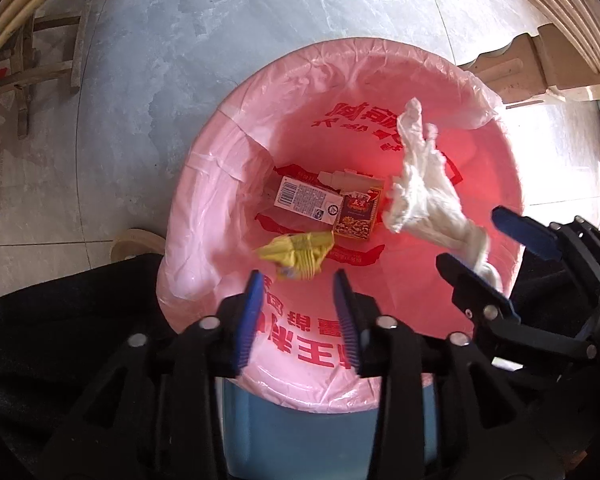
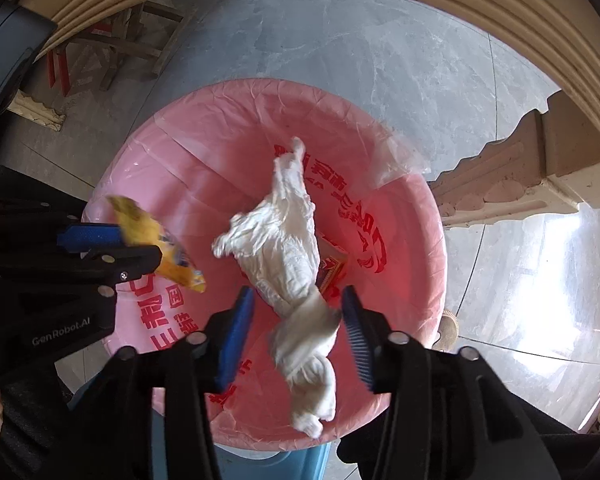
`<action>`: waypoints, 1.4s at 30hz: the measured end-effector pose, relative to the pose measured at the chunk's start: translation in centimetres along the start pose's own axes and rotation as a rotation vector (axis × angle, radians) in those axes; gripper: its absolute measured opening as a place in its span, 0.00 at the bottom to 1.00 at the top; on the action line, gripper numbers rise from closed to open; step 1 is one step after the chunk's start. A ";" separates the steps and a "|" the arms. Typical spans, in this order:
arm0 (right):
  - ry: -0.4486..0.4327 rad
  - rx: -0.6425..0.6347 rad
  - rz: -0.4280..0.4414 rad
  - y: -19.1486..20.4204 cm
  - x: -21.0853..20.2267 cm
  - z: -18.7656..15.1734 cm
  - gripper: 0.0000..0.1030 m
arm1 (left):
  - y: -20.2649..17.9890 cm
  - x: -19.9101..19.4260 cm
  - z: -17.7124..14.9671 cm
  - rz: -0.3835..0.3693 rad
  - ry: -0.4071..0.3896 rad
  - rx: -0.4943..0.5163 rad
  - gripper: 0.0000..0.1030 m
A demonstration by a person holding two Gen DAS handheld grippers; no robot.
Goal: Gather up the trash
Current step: 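Open both tools to drop the wrapper and plastic bag into the pink bin, then move both tools back over the table toward the medicine box and black box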
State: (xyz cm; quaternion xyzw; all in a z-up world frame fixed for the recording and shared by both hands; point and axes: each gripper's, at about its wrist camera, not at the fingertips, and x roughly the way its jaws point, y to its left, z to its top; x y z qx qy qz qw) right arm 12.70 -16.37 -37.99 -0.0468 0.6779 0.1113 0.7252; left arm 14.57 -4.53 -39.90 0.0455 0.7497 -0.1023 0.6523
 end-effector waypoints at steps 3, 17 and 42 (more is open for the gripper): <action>0.000 0.010 0.010 -0.3 0.0 0.1 0.58 | 0.0 -0.1 0.1 0.006 -0.004 -0.002 0.43; 0.005 0.029 0.017 -0.9 0.0 0.1 0.58 | 0.2 -0.6 0.2 0.026 -0.015 -0.007 0.53; -0.269 0.019 0.106 -0.4 -16.6 -0.5 0.76 | 2.4 -17.5 -4.2 0.020 -0.250 -0.086 0.69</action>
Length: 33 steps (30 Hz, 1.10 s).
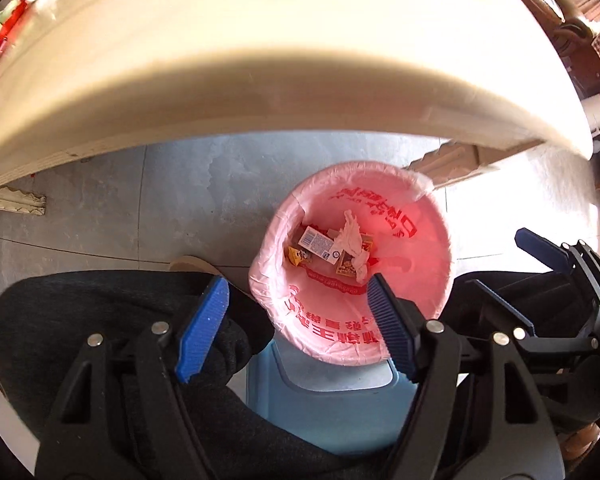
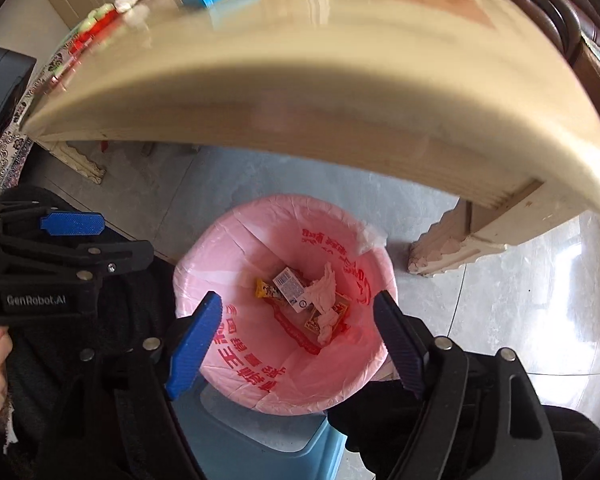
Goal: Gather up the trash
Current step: 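Move both tools back over the table toward the medicine box and black box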
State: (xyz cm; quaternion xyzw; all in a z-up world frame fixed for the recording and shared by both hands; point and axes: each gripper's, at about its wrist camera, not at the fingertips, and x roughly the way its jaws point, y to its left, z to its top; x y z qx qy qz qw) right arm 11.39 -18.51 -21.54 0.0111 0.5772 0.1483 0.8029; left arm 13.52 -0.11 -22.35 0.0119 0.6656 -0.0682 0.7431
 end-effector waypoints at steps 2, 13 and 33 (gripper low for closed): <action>-0.047 -0.019 -0.002 -0.1 -3.3 1.8 0.80 | 1.1 -3.5 1.3 0.022 -0.026 -0.028 0.69; -0.207 -0.038 -0.005 -2.8 -18.3 15.8 0.92 | 2.9 -20.5 11.5 -0.002 -0.150 -0.107 0.81; -0.101 0.049 -0.013 -8.6 -15.2 29.7 0.93 | 3.2 -19.2 22.6 0.028 -0.007 -0.293 0.84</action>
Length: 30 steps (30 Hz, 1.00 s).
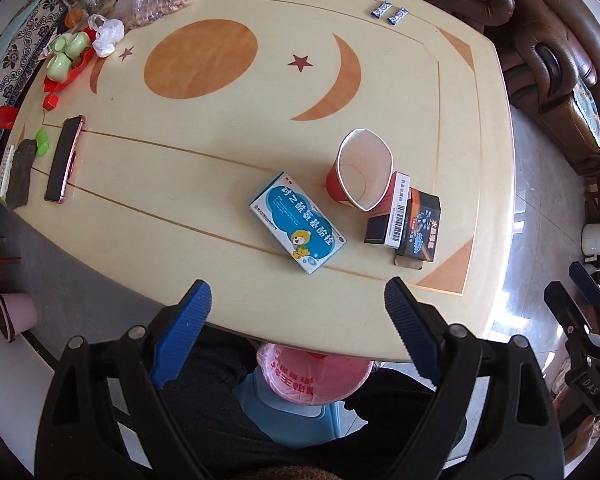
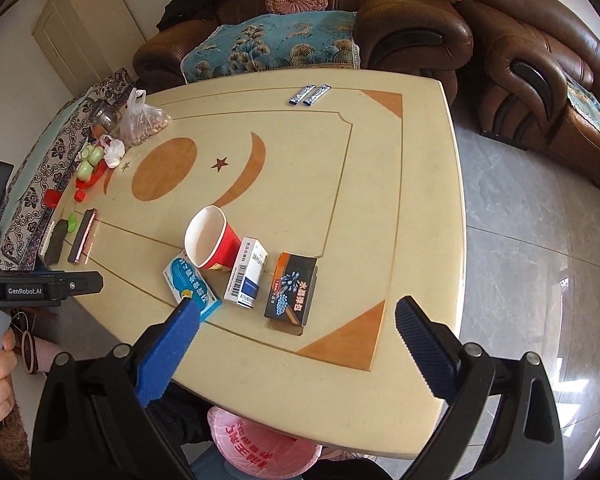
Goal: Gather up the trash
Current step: 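Move both tools back over the table toward the medicine box and black box, then grasp the blue-white medicine box with the left tool while the right tool grasps the black-orange box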
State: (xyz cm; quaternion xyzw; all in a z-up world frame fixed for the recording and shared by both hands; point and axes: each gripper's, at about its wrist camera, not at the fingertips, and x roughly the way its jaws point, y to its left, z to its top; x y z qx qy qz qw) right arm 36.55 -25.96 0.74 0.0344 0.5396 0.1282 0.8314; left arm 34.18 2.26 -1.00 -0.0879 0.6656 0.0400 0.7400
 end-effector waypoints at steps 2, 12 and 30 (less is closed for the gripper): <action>0.022 -0.003 -0.006 -0.1 1.4 0.0 0.93 | 0.0 1.4 0.4 0.004 0.022 -0.006 0.84; 0.138 0.000 -0.032 -1.0 8.3 -0.6 0.93 | 1.2 8.5 2.0 -0.002 0.129 -0.092 0.84; 0.265 -0.019 -0.031 -0.2 17.4 -1.3 0.93 | 2.3 16.8 4.9 -0.040 0.229 -0.210 0.84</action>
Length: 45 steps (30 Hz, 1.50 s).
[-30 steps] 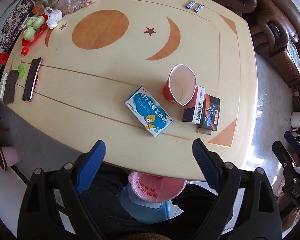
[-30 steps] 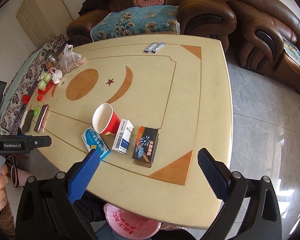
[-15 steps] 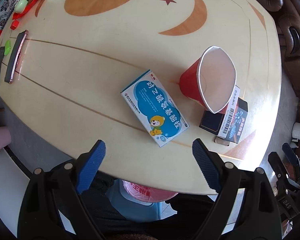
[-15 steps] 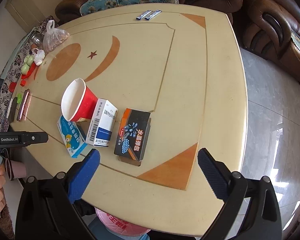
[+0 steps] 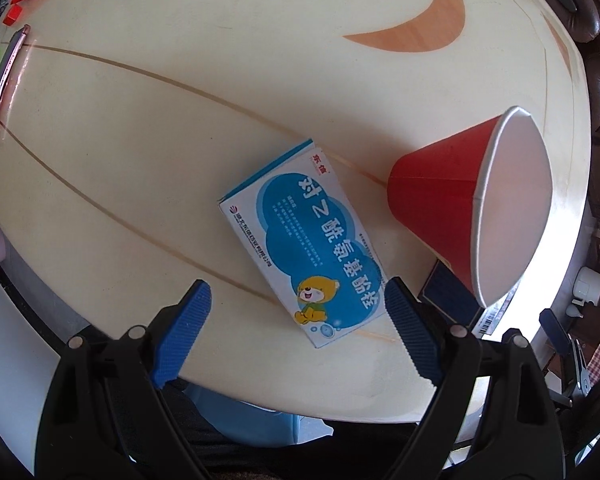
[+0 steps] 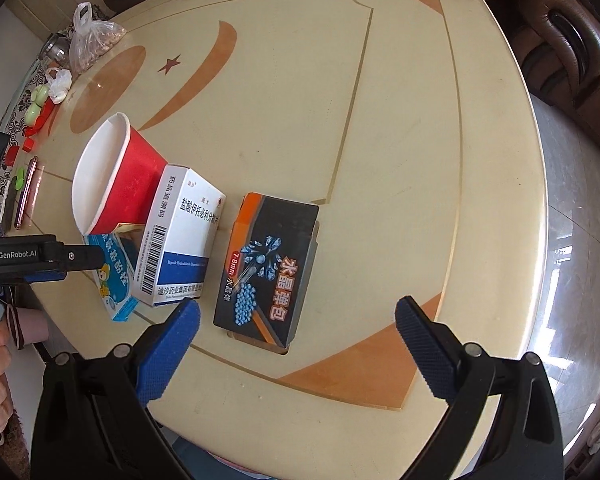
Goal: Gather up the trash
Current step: 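Grasp the blue-white medicine box with the left tool while the right tool grasps the black-orange box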
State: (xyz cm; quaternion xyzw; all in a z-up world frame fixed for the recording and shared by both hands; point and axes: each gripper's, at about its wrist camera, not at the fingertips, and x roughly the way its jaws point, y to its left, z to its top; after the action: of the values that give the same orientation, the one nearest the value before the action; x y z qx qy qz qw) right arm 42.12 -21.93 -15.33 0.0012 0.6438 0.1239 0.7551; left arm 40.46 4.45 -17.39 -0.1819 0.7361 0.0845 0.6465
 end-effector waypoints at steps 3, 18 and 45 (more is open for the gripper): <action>0.010 -0.003 0.003 0.2 0.8 0.3 0.93 | 0.0 0.5 0.6 -0.011 0.002 -0.008 0.84; 0.047 -0.013 -0.034 1.0 3.6 1.3 0.93 | 0.1 3.0 2.2 -0.145 0.051 -0.078 0.84; 0.064 -0.053 -0.144 3.1 6.6 1.9 0.93 | 5.9 3.1 0.3 -0.149 0.004 -0.201 0.81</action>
State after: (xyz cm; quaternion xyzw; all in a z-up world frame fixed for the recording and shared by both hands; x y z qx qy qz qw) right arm 44.28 -17.38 -20.90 -0.0690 0.6625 0.0865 0.7409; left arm 38.15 9.52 -21.10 -0.3001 0.7096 0.1095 0.6280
